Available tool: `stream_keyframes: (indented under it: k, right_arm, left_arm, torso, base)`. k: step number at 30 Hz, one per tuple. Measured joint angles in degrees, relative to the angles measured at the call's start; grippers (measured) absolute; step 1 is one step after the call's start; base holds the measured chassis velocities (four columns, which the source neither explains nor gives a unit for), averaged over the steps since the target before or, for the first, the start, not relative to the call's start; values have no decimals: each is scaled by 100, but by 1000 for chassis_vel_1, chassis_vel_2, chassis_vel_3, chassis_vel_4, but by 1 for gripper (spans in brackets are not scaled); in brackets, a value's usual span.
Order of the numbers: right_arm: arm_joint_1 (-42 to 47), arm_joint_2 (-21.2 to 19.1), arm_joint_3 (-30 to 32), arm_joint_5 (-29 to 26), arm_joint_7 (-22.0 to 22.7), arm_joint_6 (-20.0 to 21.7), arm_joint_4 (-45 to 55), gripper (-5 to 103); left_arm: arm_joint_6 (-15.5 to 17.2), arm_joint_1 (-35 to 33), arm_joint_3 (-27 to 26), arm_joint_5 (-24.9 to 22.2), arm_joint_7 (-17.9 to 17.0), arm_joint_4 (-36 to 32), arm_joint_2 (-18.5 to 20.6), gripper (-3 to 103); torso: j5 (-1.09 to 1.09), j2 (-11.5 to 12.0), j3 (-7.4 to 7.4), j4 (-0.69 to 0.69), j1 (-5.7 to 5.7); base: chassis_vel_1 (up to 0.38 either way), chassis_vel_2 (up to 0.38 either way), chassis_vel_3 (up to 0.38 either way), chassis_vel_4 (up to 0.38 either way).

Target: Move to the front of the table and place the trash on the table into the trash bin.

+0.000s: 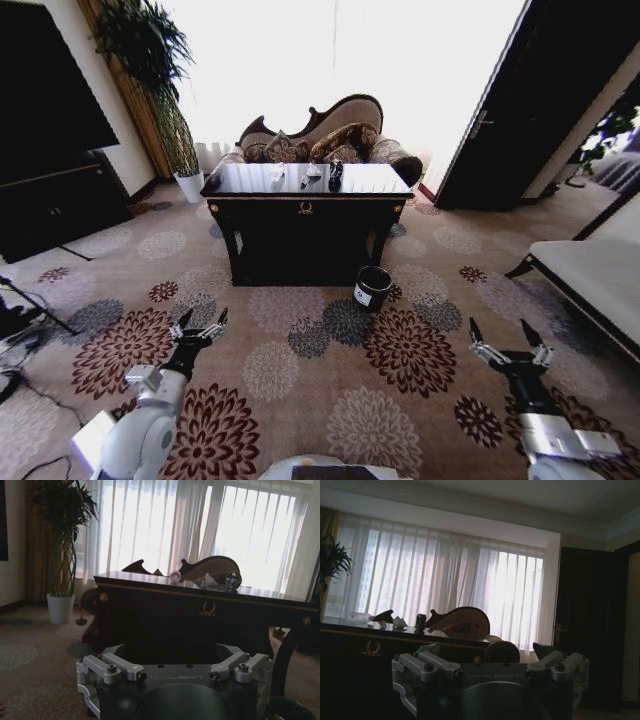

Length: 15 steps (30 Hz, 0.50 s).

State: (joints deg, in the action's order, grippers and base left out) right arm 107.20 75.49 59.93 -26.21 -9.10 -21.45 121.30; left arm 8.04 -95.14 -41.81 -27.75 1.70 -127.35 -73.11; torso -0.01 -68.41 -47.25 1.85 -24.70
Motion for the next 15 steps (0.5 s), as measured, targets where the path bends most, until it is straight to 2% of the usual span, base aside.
stream_keyframes:
  k: [6, 10, 14, 15]
  right_arm:
    - [12, 3, 0, -1, -57, -40, -5, 100]
    - [7, -2, 1, -1, -62, -66, -59, 100]
    - [-31, -61, 25, 54, -62, -114, -202, 100]
    - [-31, -61, 25, 54, -62, -114, -202, 100]
  left_arm:
    - [0, -14, 42, 16, -4, -33, 6, 100]
    - [0, -64, -22, -23, -25, -124, 150, 100]
    - [21, 66, -334, -221, -77, -67, 689, 100]
    - [21, 66, -334, -221, -77, -67, 689, 100]
  torso:
    - [0, 0, 0, 0, 0]
    - [0, 0, 0, 0, 0]
    - [1, 0, 0, 1, 0]
    - [1, 0, 0, 1, 0]
  base:
    - [0, 0, 0, 0]
    - [0, 0, 0, 0]
    - [0, 0, 0, 0]
    - [0, 0, 0, 0]
